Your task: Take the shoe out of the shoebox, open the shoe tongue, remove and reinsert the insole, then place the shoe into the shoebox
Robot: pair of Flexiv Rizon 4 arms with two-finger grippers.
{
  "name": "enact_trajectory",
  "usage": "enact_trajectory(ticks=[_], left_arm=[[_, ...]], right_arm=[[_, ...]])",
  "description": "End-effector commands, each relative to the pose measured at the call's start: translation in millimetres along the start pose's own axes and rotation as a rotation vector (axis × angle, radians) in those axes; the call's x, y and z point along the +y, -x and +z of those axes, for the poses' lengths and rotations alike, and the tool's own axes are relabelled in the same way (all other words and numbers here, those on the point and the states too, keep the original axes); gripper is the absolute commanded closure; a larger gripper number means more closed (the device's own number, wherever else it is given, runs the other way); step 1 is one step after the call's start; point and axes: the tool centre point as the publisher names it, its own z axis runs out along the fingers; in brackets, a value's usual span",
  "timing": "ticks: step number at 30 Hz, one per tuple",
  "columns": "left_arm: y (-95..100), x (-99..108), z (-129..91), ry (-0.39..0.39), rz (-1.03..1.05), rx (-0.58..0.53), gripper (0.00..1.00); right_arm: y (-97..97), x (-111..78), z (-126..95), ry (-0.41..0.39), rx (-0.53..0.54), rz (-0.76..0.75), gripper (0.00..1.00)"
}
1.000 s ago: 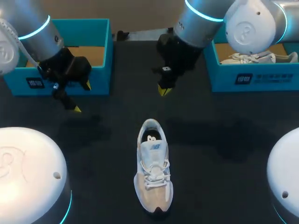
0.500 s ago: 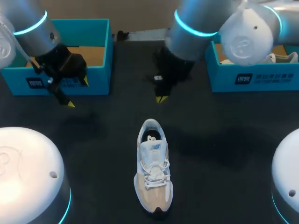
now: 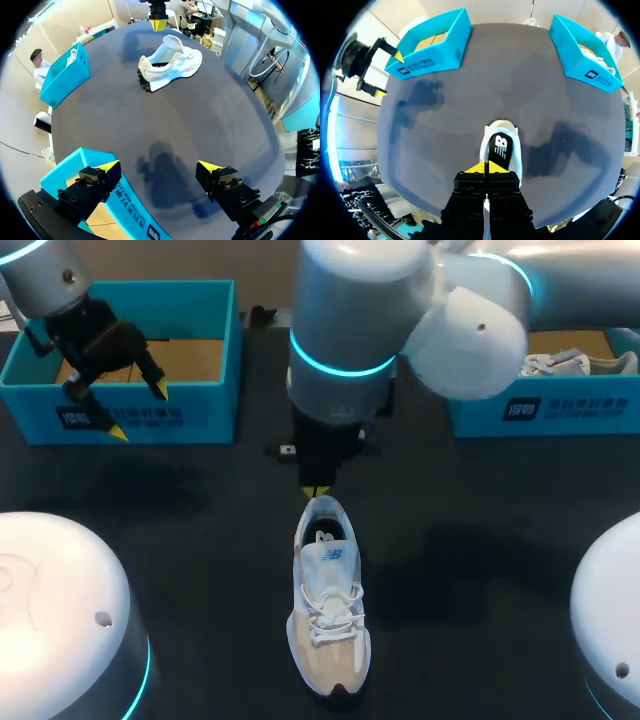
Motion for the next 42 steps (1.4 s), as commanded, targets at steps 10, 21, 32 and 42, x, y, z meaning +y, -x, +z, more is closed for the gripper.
enact_trajectory(ticks=[10,21,32,42], left_arm=[[4.9,7,-1,-0.011,0.002,0.007,0.0],[11.3,18,-4,-0.011,0.007,0.028,0.0],[11.3,18,-4,-0.011,0.007,0.028,0.0],[11.3,18,-4,-0.011,0.007,0.028,0.0]], right_arm=[[3.8,-5.1,20,0.006,-0.076,-0.001,1.0],[14.9,-23.7,42,0.002,-0.168,0.039,1.0],[14.7,-18.4,48,0.008,-0.18,0.02,1.0],[12.5,-12.2,89,0.01,-0.27,-0.026,1.0]])
